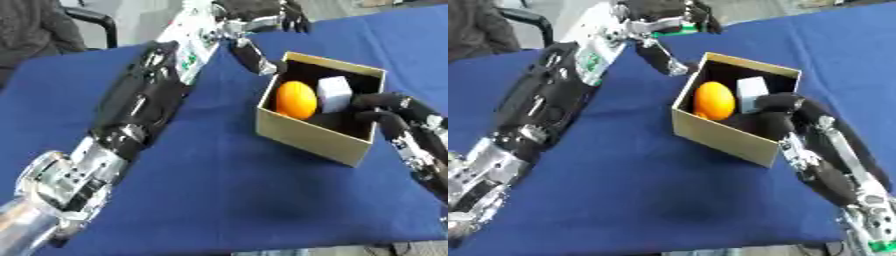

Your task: Pick up objects on the table and place them in the box.

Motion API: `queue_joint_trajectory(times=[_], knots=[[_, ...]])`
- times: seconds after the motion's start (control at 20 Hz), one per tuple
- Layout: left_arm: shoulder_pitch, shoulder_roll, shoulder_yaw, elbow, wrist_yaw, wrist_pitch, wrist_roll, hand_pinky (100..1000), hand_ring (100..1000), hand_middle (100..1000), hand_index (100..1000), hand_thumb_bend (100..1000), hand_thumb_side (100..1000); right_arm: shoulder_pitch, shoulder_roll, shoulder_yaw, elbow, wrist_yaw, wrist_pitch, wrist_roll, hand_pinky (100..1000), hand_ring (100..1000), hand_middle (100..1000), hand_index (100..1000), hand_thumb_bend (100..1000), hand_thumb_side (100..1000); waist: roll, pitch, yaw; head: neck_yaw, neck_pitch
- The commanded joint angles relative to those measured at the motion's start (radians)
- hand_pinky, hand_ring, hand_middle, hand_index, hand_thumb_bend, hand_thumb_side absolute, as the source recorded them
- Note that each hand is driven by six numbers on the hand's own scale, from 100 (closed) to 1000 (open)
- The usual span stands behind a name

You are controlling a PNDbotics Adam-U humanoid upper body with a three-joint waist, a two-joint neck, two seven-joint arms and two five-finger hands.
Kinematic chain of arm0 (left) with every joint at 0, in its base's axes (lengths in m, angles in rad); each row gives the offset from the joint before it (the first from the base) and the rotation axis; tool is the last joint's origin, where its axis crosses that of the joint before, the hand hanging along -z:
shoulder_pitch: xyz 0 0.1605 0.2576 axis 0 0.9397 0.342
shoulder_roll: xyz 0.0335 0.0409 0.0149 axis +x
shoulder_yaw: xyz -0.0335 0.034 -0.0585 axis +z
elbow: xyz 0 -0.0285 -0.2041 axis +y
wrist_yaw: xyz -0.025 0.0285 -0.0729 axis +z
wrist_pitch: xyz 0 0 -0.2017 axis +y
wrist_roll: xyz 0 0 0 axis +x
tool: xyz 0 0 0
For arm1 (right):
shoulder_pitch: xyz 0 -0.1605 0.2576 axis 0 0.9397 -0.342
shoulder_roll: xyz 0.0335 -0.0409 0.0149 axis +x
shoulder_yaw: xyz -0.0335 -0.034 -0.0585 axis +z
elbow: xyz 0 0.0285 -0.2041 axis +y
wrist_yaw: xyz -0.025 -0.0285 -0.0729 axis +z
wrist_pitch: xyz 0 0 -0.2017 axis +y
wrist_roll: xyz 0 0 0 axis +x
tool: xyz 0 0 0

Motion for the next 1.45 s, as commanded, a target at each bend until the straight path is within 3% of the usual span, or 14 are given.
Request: queue_joint_trajectory(times=[0.05,0.15,0.3,0.6,1.0,1.45], knots=[[0.077,0.103,0.044,-0.186,0.154,0.059,0.075,728,695,673,836,269,234,-0.008,-0.011,-0.017,-0.017,0.005,0.000,-0.015,798,885,743,814,100,727,-0.012,-0.015,0.014,-0.010,-0.005],[0.188,0.139,0.077,-0.305,0.255,0.105,0.132,713,687,659,827,220,264,-0.007,-0.011,-0.023,-0.018,0.007,0.001,-0.024,798,885,744,818,100,727,-0.015,-0.011,0.032,-0.016,-0.003],[0.349,0.156,0.125,-0.450,0.360,0.180,0.225,697,681,650,823,233,362,-0.007,-0.012,-0.032,-0.020,0.009,0.002,-0.038,797,885,742,826,100,724,-0.020,-0.005,0.050,-0.022,0.000],[0.569,0.092,0.177,-0.600,0.441,0.250,0.365,677,668,627,808,215,442,-0.006,-0.012,-0.044,-0.024,0.011,0.006,-0.065,795,881,741,839,100,721,-0.031,0.004,0.073,-0.018,0.007],[0.693,0.010,0.160,-0.613,0.489,0.265,0.434,658,650,609,802,201,492,-0.007,-0.008,-0.044,-0.021,0.013,0.009,-0.077,793,879,740,845,100,725,-0.034,0.015,0.091,-0.013,0.015],[0.737,-0.030,0.142,-0.607,0.523,0.260,0.425,656,649,612,807,197,522,-0.007,-0.004,-0.044,-0.018,0.017,0.009,-0.079,793,878,739,840,100,726,-0.035,0.019,0.096,-0.015,0.024]])
